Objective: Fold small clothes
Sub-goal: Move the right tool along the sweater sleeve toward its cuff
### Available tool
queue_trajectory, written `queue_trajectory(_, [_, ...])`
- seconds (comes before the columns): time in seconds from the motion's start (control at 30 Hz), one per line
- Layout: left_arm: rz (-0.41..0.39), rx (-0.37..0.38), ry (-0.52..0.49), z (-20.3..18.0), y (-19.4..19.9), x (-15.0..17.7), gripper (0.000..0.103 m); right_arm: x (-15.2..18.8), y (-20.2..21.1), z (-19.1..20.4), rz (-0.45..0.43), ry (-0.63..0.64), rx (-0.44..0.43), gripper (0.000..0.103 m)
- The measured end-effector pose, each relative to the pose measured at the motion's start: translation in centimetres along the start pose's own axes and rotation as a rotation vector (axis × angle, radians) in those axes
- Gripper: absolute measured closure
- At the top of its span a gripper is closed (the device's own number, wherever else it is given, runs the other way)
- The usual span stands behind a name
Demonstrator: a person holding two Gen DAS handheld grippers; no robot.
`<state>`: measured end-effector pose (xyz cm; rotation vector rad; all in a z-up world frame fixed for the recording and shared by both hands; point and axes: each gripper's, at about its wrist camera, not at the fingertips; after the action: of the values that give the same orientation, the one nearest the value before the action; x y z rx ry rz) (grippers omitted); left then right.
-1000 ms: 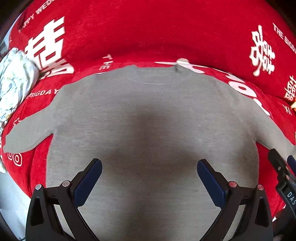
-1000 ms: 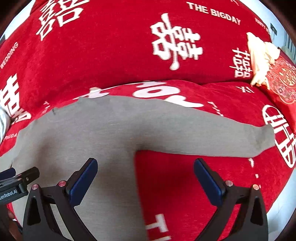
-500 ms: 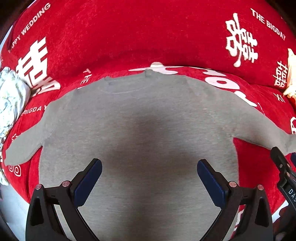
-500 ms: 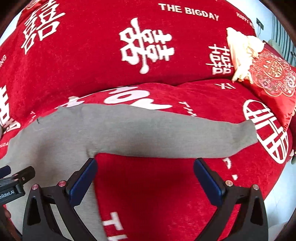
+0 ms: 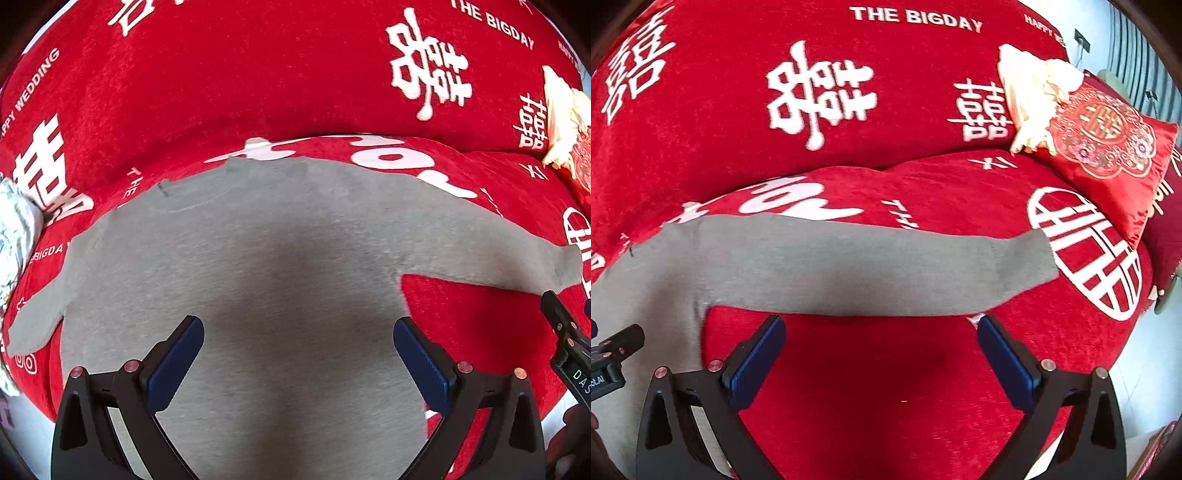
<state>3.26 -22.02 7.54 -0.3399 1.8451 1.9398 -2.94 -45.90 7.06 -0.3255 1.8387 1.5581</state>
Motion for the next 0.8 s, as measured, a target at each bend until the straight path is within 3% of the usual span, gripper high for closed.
queue_trajectory(0.53, [0.012,0.04,-0.057,-4.9,-1.6,-1.1,0.0,-0.4,-2.1,-8.0,0.021,-0.075,0.114,0.0])
queue_trajectory(0.67, [0.019,0.048,-0.063,-5.6,-2.4,-1.4,0.0,-0.2,-3.3,-10.6,0.037,-0.159,0.065,0.001])
queue_trajectory(0.8, [0.029,0.05,-0.061,-5.9,-3.5,-1.8,0.0,0.2,-5.5,-12.5,0.066,-0.261,-0.041,0.011])
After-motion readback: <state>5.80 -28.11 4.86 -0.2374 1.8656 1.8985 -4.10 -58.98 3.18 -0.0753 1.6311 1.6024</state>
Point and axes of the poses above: each gripper's, at about its wrist camera, not at the fingertips, and y roughly against the way its jaws point, z to its left, x to its underside, and after that the axes turned 1 degree about -x, right-handed
